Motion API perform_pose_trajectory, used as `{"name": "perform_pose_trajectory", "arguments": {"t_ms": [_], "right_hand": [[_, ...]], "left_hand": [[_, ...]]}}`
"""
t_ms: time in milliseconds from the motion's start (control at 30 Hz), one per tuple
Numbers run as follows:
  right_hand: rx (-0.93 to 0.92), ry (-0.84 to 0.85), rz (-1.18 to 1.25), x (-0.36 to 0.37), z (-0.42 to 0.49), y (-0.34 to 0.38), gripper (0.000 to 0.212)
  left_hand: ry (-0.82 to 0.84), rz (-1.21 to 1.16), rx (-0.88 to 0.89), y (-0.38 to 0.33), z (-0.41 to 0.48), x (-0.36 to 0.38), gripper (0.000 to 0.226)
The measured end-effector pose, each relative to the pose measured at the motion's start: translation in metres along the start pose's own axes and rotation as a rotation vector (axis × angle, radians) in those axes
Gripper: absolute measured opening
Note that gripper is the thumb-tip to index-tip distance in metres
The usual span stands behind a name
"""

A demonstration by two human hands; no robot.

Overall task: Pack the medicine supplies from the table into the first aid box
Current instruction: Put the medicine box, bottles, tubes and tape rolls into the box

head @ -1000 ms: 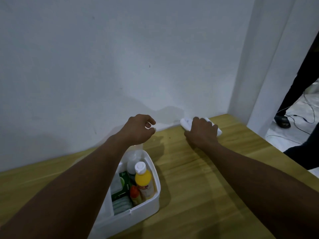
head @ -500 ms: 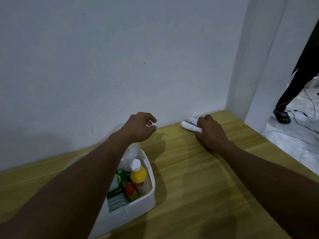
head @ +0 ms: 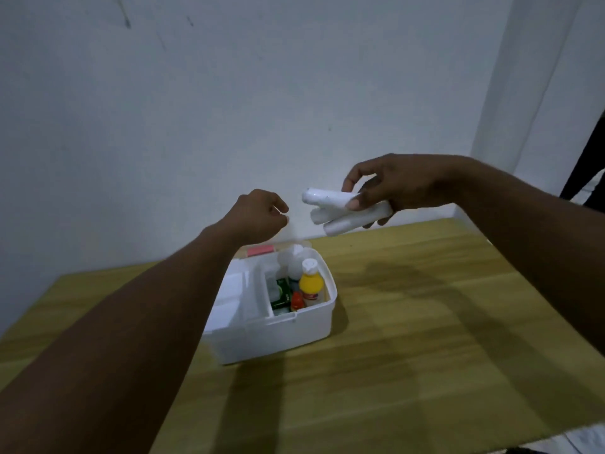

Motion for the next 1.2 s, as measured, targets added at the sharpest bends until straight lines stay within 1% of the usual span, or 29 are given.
{"name": "perform_pose_trajectory", "arguments": {"t_ms": [67,100,167,233,333,467,633,700,767,833,967,1000,1067,1133,1200], "right_hand": [[0.002,0.14,-0.064,0.023,-0.002,0.02,0.035],[-0.002,0.18,-0.122,0.036,-0.001,0.026,0.034],[-0.011,0.206,-0.257,0.061,0.002,0.03,0.029],[0.008,0.204,-0.391,0.081,0.006,0.03,0.026],[0.084,0.187,-0.587,0.098,0.013,0.029,0.023],[0.151,0.152,-0.779,0.113,0.018,0.035,0.023],[0.138,0.09,-0.994,0.132,0.018,0.042,0.024],[0.111,0.068,-1.097,0.143,0.017,0.045,0.021],[0.078,0.063,-1.178,0.155,0.018,0.045,0.033],[0.088,0.084,-1.166,0.16,0.02,0.042,0.044],[0.14,0.121,-0.998,0.149,0.023,0.035,0.051],[0.141,0.121,-0.955,0.143,0.022,0.035,0.052],[0.125,0.098,-0.914,0.134,0.018,0.037,0.046],[0.091,0.051,-0.915,0.128,0.017,0.037,0.041],[0.067,0.033,-0.932,0.129,0.017,0.032,0.043]], "left_hand": [[-0.027,0.01,-0.019,0.009,-0.013,-0.012,0.028],[-0.033,0.005,-0.03,0.015,-0.02,-0.016,0.027],[-0.04,-0.012,-0.057,0.023,-0.032,-0.023,0.027],[-0.05,-0.013,-0.07,0.028,-0.043,-0.029,0.029],[-0.063,-0.011,-0.074,0.034,-0.052,-0.035,0.029],[-0.07,-0.012,-0.084,0.041,-0.056,-0.037,0.03],[-0.061,-0.022,-0.082,0.043,-0.054,-0.032,0.03],[-0.053,-0.021,-0.071,0.041,-0.053,-0.03,0.032],[-0.048,-0.022,-0.061,0.04,-0.053,-0.027,0.032],[-0.041,-0.022,-0.056,0.04,-0.054,-0.025,0.032],[-0.031,-0.035,-0.066,0.042,-0.057,-0.022,0.029],[-0.03,-0.038,-0.069,0.043,-0.058,-0.022,0.029],[-0.031,-0.037,-0.077,0.045,-0.06,-0.023,0.03],[-0.036,-0.041,-0.087,0.045,-0.061,-0.024,0.03],[-0.039,-0.049,-0.09,0.045,-0.062,-0.023,0.03]]}}
Point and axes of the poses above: each hand's wrist, its own z-axis towards the middle knuckle, its own x-axis out of the palm, y = z × x, the point moved 2 cm from there along z, towards the middle knuckle
